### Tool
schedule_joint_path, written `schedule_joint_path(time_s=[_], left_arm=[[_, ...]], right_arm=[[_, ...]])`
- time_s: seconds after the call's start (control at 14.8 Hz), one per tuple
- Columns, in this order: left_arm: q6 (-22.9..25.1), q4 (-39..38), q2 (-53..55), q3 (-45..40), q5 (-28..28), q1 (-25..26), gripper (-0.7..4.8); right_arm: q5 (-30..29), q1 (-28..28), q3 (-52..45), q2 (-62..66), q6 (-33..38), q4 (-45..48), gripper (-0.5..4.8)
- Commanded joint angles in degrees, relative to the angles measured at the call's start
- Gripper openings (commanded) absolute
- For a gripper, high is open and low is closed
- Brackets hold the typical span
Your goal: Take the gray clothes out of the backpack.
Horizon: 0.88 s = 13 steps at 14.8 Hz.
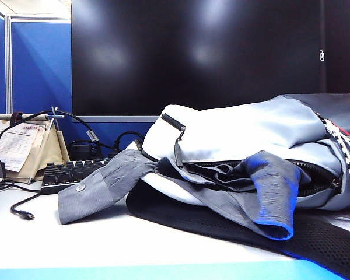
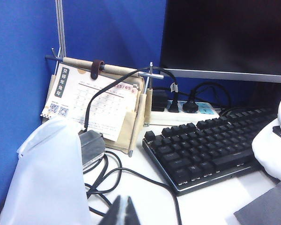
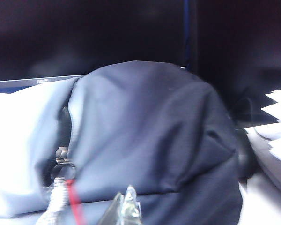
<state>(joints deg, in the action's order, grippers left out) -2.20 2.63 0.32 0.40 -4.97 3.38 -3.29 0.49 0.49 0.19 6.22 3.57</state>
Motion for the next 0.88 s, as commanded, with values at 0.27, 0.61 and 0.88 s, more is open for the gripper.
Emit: schedule_joint_path(time_s=[0.27,0.61,0.88], left_arm=[[-14.5,6.4,-0.1,0.0,-6.1,0.0,-0.06],[-15.9,5.1,-0.1,0.0,-7.1,0.0,-0.06],[-15.8,4.7,-0.1,0.0,-8.2,0.0,-0.06]], right_arm=[[-6.1,0.0,-0.1,0.0,20.6,25.3,-0.06],[-4.5,0.3,9.5,10.0,24.7,28.0,-0.06],[-13.1,4.9,20.2,33.7,23.5,34.4,-0.06]])
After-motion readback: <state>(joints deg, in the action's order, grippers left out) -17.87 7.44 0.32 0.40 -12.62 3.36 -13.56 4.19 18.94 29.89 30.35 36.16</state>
